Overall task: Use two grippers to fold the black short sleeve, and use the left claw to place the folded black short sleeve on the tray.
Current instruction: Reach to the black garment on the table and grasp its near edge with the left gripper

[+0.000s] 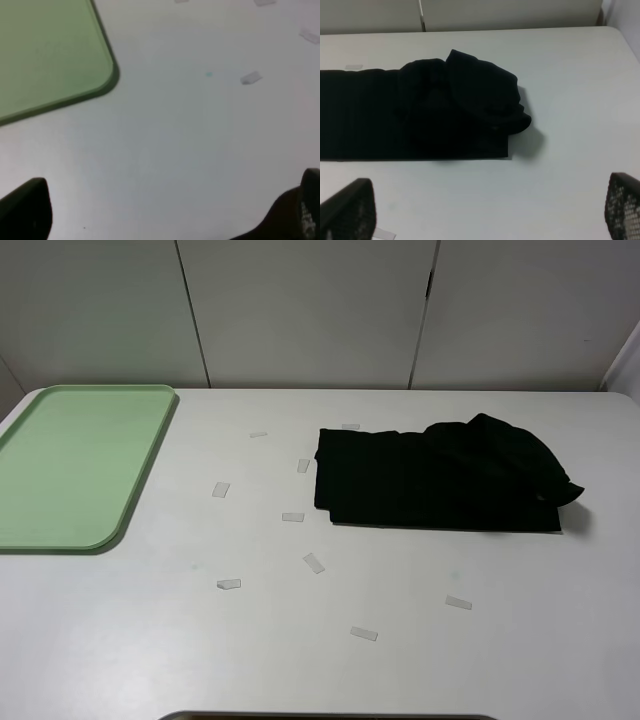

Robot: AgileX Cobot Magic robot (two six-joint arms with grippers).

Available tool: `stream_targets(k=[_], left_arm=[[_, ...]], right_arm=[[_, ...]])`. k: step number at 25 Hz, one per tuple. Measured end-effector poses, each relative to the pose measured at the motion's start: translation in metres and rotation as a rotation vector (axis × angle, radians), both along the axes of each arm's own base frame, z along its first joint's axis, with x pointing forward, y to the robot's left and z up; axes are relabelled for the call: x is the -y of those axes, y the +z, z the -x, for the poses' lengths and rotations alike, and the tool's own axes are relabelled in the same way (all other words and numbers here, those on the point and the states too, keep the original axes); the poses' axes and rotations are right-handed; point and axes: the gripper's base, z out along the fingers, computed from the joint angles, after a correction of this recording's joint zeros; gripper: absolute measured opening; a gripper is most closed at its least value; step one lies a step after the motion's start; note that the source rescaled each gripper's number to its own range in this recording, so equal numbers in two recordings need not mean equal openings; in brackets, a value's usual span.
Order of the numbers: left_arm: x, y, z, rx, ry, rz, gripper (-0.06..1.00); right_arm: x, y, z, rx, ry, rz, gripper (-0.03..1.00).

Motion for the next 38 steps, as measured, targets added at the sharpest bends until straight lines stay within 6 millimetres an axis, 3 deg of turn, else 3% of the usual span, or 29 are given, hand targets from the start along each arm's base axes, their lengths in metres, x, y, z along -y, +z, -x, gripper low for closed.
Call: stream_targets(k=[4, 7, 12, 16, 21, 28, 33, 38], left_arm=[[0.003, 0.017, -0.016, -0.034, 0.094, 0.022, 0.98], [0.011, 0.033, -0.043, -0.063, 0.116, -0.019, 0.98], [0.04, 0.053, -0.112, -0.096, 0.101, -0.067, 0.98], [0.072, 0.051, -0.176, -0.109, 0.051, -0.074, 0.98], [0.113, 0.027, -0.248, -0.156, -0.005, -0.006, 0.98], [0.174, -0.027, -0.32, -0.248, -0.105, 0.053, 0.98], [0.223, -0.068, -0.346, -0.287, -0.149, 0.076, 0.98], [0.263, -0.113, -0.356, -0.351, -0.147, 0.089, 0.98]], right_arm=[[0.0, 0.0, 0.0, 0.0, 0.0, 0.0, 1.0], [0.0, 0.0, 0.0, 0.0, 0.0, 0.0, 1.0], [0.0, 0.0, 0.0, 0.0, 0.0, 0.0, 1.0], [0.0, 0.0, 0.0, 0.0, 0.0, 0.0, 1.0], [0.0, 0.0, 0.0, 0.0, 0.0, 0.0, 1.0], [0.0, 0.0, 0.0, 0.0, 0.0, 0.0, 1.0], [0.0, 0.0, 0.0, 0.0, 0.0, 0.0, 1.0], [0.0, 0.0, 0.0, 0.0, 0.0, 0.0, 1.0]])
